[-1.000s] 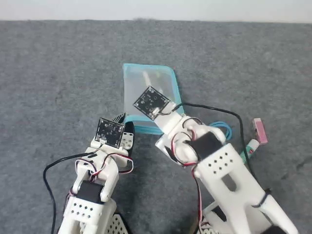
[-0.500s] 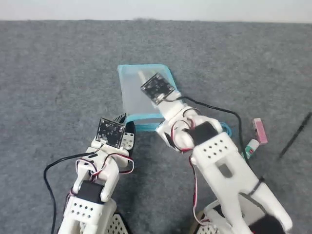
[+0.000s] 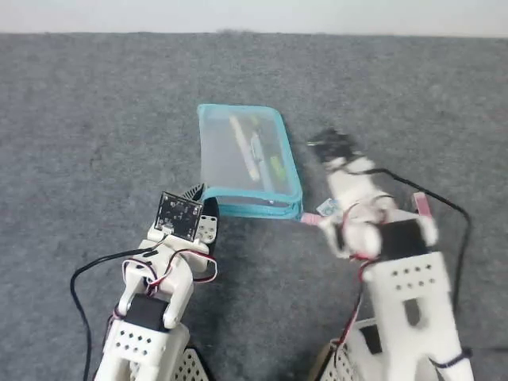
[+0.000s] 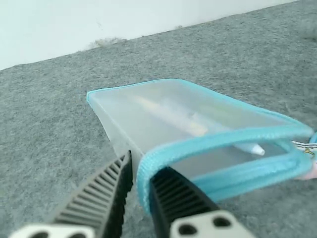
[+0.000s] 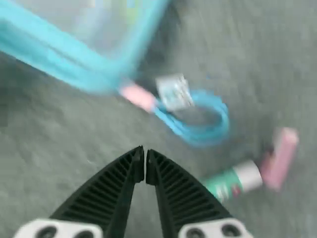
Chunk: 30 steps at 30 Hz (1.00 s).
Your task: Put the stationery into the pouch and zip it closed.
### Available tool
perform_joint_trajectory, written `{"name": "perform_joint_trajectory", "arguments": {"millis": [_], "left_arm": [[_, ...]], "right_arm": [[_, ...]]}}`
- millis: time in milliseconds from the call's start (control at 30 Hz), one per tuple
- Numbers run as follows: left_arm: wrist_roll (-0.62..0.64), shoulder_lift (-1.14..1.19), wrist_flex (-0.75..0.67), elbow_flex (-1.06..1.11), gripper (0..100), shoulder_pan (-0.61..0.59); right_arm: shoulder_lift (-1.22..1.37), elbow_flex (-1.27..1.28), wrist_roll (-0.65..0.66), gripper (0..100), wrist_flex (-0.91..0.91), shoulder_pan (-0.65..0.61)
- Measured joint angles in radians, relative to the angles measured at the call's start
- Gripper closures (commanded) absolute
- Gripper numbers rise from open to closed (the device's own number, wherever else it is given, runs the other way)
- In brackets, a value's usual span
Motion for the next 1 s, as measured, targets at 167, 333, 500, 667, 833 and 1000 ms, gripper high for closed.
{"name": "perform_joint_trajectory", "arguments": {"millis": [167,333,500,667,833,1000], "left_arm": [[0.000,0.000,0.000,0.000,99,0.000],[0.000,0.000,0.000,0.000,99,0.000],[0.000,-0.002,0.018,0.000,99,0.000],[0.000,-0.002,0.031,0.000,99,0.000],[0.000,-0.002,0.031,0.000,99,0.000],[0.000,-0.002,0.031,0.000,99,0.000]], "right_arm": [[0.121,-0.002,0.170,95.9,0.026,0.293],[0.293,-0.003,0.284,85.2,-0.054,0.480],[0.416,-0.040,0.327,84.7,-0.169,0.563],[0.506,-0.107,0.397,84.7,-0.278,0.595],[0.652,-0.117,0.489,84.7,-0.405,0.603],[0.781,-0.118,0.514,84.7,-0.542,0.620]]}}
